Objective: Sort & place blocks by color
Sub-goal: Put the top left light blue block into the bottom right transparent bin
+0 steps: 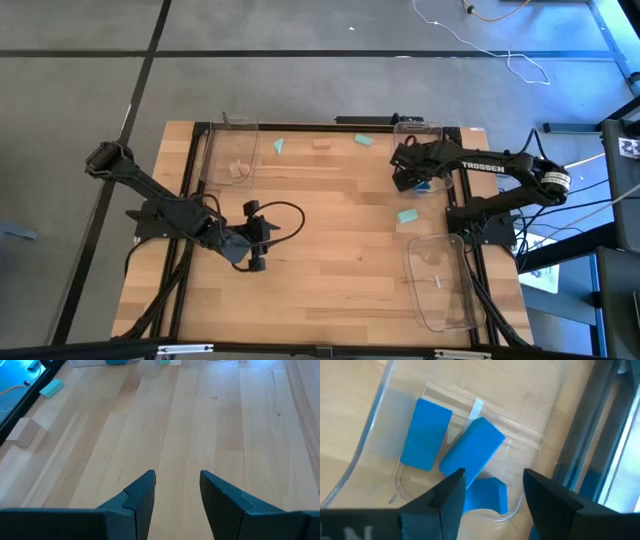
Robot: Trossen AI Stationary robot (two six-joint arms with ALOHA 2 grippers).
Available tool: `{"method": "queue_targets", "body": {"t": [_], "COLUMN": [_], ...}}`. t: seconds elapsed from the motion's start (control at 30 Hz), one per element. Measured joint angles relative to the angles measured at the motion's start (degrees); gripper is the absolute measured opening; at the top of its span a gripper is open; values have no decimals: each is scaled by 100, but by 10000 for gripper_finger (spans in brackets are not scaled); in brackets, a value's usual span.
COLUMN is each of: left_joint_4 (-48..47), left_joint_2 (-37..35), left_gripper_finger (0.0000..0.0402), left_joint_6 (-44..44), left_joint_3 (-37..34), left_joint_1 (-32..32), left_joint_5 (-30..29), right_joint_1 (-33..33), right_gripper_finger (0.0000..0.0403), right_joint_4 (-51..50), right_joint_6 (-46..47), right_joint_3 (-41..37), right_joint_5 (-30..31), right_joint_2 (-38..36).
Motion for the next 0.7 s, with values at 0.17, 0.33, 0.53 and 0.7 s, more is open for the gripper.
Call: {"method": "queue_targets", "body": {"t": [0.17,0.33,0.53,0.7], "left_joint_4": [0,0,0,-10], "left_joint_2": [0,0,0,0], "left_gripper_finger": [149,149,149,149], "left_joint_6": [12,15,9,4], "left_joint_3": [0,0,0,0], "left_joint_1": [2,2,2,2], "left_joint_5": [15,13,13,13], "right_joint_1": [11,14,41,427], "right_gripper_finger": [165,136,81,23], "right_joint_4": [102,146,81,61], "right_joint_6": [-961,-1704,-1806,-2308], "right_joint_3": [203,661,1427,1990], "right_joint_5": [-598,-926,-897,-918], "right_joint_2": [4,4,4,4]}}
